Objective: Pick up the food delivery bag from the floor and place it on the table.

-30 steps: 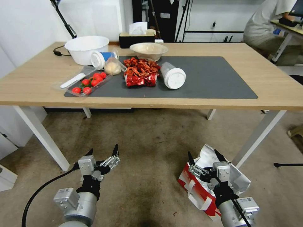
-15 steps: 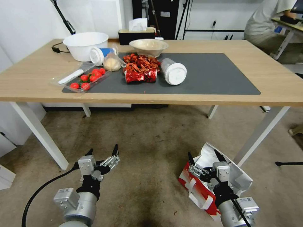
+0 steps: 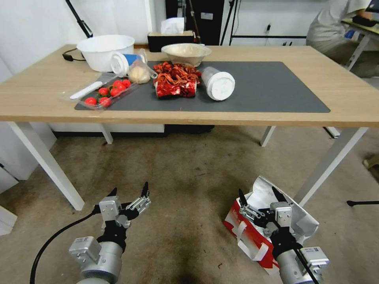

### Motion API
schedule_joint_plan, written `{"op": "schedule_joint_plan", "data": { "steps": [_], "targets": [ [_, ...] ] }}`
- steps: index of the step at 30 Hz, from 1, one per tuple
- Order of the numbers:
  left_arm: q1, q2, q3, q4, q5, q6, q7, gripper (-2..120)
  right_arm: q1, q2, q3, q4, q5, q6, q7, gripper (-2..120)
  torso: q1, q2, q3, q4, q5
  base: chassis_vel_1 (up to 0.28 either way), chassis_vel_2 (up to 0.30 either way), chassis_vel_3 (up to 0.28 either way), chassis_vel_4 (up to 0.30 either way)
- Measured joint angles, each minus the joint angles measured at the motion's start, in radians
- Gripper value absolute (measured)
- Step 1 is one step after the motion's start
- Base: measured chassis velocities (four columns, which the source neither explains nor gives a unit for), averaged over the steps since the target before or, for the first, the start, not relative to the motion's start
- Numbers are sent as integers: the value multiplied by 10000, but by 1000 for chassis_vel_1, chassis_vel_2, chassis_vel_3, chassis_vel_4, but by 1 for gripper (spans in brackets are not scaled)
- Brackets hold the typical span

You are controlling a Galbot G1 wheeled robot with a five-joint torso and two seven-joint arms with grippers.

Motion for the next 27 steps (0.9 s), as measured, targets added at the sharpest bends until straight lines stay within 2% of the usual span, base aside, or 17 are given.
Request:
{"op": "schedule_joint_plan", "data": {
  "steps": [27],
  "targets": [
    [-152, 98, -15, 152, -82, 92, 51, 100, 94, 0, 13, -111, 39, -24, -154, 100, -304, -1090, -781, 0, -1, 0, 0, 0, 0]
  ]
}}
